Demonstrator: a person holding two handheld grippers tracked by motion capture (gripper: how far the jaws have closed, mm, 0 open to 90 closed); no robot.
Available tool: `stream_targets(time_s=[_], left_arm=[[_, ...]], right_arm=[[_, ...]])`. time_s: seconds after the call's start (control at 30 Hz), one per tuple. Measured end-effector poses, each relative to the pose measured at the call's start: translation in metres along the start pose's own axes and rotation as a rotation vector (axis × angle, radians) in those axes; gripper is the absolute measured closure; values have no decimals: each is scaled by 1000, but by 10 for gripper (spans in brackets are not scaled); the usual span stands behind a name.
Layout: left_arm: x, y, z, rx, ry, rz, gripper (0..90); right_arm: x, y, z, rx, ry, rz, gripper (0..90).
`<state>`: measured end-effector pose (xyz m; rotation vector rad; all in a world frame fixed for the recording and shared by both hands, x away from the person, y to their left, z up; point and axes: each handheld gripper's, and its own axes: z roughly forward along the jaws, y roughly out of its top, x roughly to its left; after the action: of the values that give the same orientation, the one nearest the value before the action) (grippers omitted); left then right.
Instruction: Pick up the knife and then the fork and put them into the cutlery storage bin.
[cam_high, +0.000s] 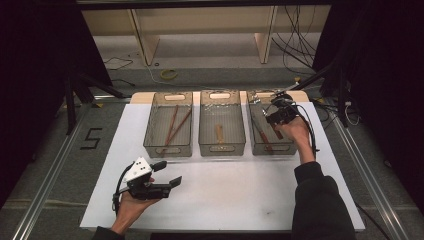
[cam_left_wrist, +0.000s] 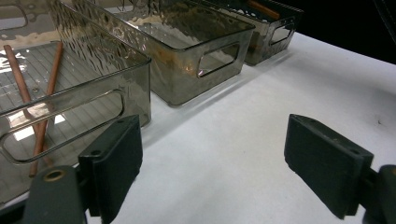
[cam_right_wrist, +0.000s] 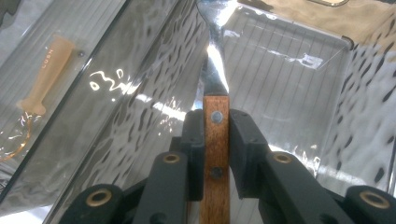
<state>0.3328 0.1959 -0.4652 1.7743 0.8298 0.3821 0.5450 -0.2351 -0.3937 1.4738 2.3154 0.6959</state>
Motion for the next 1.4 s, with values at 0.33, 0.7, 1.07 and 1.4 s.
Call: stream_targets(time_s=[0.33,0.7,1.07,1.4], left_arm=[[0,0,0,1,0,0,188],[0,0,0,2,-1,0,188],[0,0,1,2,0,-1,188],[0,0,1,6,-3,2,188]], right_arm=[[0,-2,8,37,7,12,767],[1,-4,-4,-11,33,2,552],[26,-20,-30,-142,133,-67,417],[48,-40,-44,-221,194,-98,369]])
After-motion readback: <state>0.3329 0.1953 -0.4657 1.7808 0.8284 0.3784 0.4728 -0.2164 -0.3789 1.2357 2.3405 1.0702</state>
